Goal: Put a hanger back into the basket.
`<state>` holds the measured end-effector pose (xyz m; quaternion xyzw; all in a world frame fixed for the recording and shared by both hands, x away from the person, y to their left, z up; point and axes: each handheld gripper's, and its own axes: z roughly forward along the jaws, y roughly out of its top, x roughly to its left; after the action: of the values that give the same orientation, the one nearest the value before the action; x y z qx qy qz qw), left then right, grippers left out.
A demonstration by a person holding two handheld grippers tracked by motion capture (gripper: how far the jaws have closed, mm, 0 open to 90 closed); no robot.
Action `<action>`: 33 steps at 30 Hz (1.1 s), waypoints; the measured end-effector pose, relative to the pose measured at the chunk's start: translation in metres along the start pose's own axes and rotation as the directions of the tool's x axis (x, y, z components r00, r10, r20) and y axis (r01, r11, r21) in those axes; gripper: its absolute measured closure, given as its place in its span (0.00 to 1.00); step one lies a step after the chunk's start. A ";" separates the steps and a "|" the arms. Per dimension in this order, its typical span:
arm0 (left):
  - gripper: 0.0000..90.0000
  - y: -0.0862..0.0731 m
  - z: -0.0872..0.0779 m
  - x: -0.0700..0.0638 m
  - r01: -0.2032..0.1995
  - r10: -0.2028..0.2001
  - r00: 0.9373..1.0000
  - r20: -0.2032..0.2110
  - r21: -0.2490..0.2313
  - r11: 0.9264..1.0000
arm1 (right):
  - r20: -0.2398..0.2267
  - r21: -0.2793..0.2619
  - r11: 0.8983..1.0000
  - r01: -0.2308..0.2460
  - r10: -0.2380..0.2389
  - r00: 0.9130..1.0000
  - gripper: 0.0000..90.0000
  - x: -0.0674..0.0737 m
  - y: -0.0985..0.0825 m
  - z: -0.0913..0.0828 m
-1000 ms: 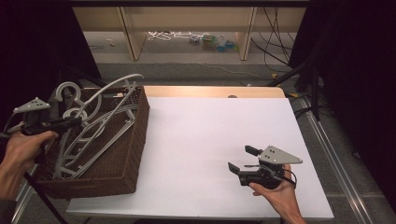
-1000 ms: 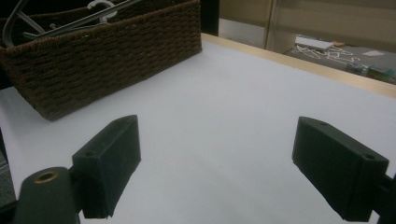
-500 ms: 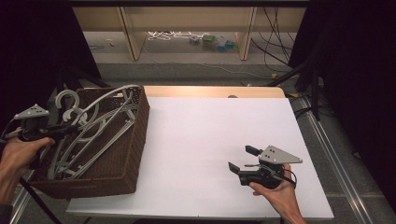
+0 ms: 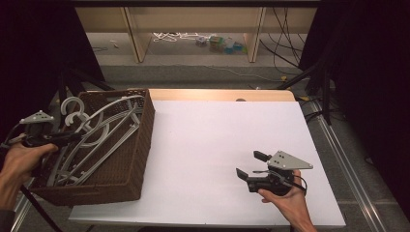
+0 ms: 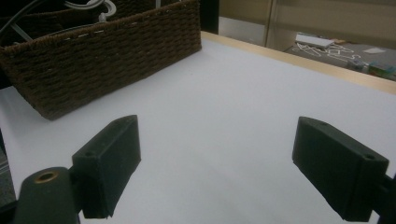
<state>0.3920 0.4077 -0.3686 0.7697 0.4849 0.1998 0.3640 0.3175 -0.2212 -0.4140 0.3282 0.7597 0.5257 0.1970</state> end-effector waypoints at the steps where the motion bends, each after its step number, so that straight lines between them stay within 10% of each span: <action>1: 0.88 0.000 0.002 -0.001 -0.004 0.004 1.000 -0.003 0.003 1.000 | 0.002 0.003 1.000 -0.001 0.001 1.000 0.18 0.000 0.000 0.000; 13: 0.88 0.002 0.017 -0.003 -0.063 0.062 0.998 0.015 0.114 0.991 | -0.010 -0.005 1.000 -0.027 0.027 1.000 0.18 0.000 0.000 0.001; 33: 0.82 -0.003 0.029 0.005 0.088 -0.077 0.993 -0.090 0.130 0.988 | -0.005 0.003 1.000 -0.014 0.014 1.000 0.18 -0.001 -0.002 0.002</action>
<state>0.4114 0.4019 -0.3895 0.7624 0.5436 0.1839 0.2990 0.3194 -0.2210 -0.4163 0.3327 0.7585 0.5268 0.1911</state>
